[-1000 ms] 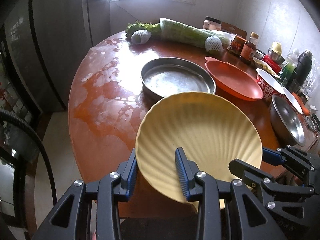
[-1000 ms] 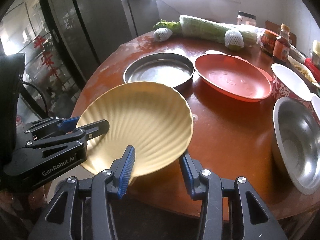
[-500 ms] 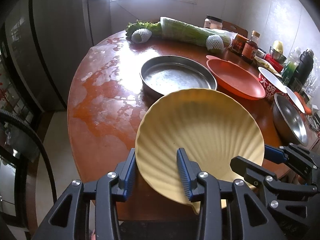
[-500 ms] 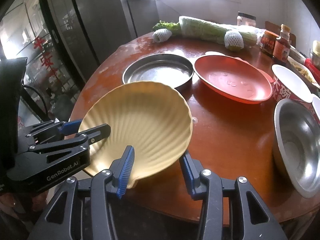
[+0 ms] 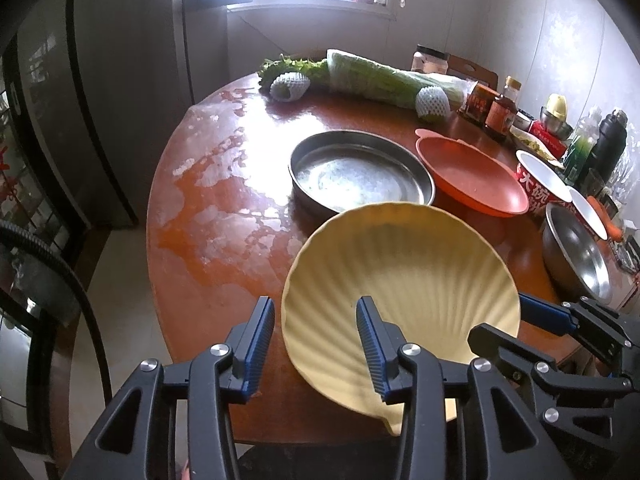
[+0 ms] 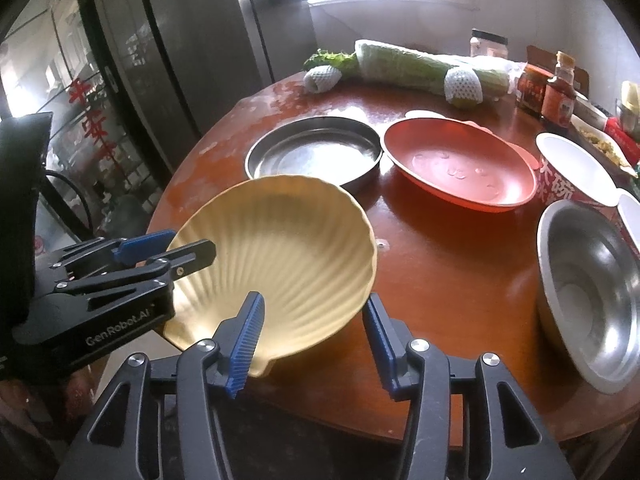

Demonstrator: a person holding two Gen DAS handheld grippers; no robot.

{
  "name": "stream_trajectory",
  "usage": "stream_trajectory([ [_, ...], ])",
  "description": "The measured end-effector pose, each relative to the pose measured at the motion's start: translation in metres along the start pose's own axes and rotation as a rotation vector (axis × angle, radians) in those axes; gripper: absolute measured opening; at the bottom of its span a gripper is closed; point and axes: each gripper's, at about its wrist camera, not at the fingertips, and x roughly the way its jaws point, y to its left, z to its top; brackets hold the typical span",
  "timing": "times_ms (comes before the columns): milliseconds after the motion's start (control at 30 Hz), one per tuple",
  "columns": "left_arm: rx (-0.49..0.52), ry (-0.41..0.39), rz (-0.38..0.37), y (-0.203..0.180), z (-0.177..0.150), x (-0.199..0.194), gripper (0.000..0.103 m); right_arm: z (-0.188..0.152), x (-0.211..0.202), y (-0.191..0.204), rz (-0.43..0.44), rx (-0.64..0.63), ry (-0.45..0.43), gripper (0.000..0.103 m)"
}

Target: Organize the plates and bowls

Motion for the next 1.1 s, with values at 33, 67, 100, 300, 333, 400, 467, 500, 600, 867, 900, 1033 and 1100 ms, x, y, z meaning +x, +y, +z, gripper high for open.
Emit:
stream_trajectory([
  [33, 0.0, -0.004, 0.0, 0.0, 0.0, -0.001, 0.043, 0.0, -0.001, -0.001, -0.002, 0.002, -0.004, 0.053],
  [67, 0.0, -0.009, 0.002, 0.0, 0.001, -0.003, 0.043, 0.0, -0.004, -0.002, -0.005, 0.007, -0.012, 0.053],
  [100, 0.0, -0.013, 0.003, 0.0, 0.002, -0.004, 0.043, 0.001, -0.005, -0.003, -0.005, 0.01, -0.017, 0.053],
  [300, -0.001, -0.046, 0.008, 0.001, 0.013, -0.014, 0.044, 0.009, -0.02, -0.009, -0.008, 0.038, -0.064, 0.054],
  [333, 0.001, -0.052, 0.008, 0.001, 0.016, -0.016, 0.044, 0.012, -0.022, -0.011, -0.005, 0.042, -0.072, 0.054],
  [400, 0.003, -0.066, 0.011, 0.001, 0.022, -0.019, 0.044, 0.016, -0.026, -0.014, -0.007, 0.055, -0.085, 0.054],
  [467, 0.005, -0.084, 0.016, 0.002, 0.029, -0.023, 0.044, 0.022, -0.029, -0.016, -0.004, 0.062, -0.096, 0.054],
  [500, 0.007, -0.093, 0.017, 0.002, 0.033, -0.025, 0.044, 0.026, -0.03, -0.017, -0.002, 0.067, -0.103, 0.054],
  [600, 0.01, -0.112, 0.023, 0.003, 0.045, -0.026, 0.044, 0.037, -0.029, -0.02, 0.016, 0.077, -0.114, 0.054],
  [867, 0.012, -0.094, 0.025, 0.011, 0.074, -0.001, 0.046, 0.067, -0.001, -0.024, 0.033, 0.096, -0.095, 0.054],
  [900, 0.01, -0.085, 0.029, 0.012, 0.077, 0.005, 0.046, 0.07, 0.006, -0.025, 0.03, 0.102, -0.084, 0.054],
  [1033, 0.005, -0.04, 0.038, 0.018, 0.088, 0.03, 0.046, 0.081, 0.029, -0.028, 0.045, 0.126, -0.046, 0.054],
  [1100, 0.003, -0.024, 0.028, 0.021, 0.093, 0.041, 0.046, 0.084, 0.04, -0.031, 0.055, 0.144, -0.019, 0.054],
])
